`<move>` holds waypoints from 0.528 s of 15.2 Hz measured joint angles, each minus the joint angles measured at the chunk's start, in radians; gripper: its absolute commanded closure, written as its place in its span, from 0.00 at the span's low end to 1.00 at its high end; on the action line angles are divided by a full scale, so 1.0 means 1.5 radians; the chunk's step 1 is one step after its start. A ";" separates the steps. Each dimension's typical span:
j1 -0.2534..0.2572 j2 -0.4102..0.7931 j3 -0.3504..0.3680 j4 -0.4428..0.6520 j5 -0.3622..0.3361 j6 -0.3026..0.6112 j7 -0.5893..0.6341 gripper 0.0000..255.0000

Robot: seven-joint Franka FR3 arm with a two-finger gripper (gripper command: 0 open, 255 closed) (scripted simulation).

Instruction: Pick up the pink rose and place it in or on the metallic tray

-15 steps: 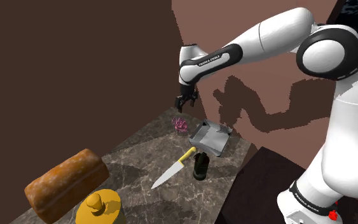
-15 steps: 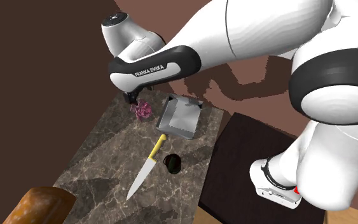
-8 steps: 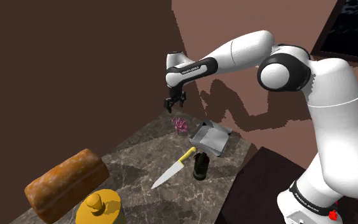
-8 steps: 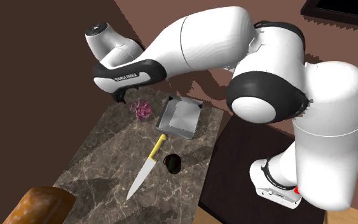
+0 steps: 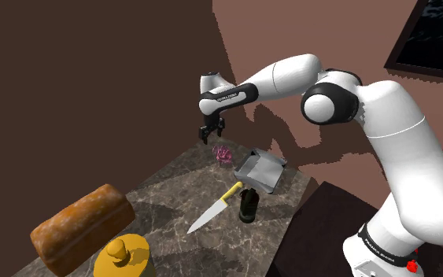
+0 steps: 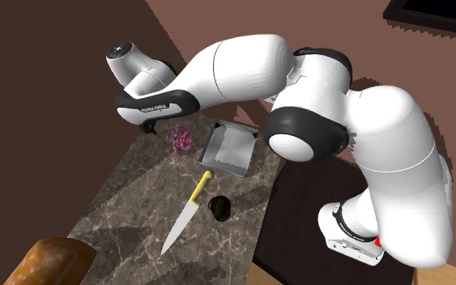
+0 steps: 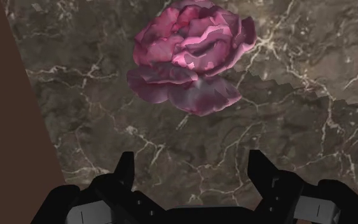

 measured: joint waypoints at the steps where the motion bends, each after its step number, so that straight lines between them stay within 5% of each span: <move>1: 0.000 0.006 0.000 0.000 0.000 0.006 0.000 0.00; 8: -0.001 0.016 0.000 -0.007 0.000 0.023 0.000 0.00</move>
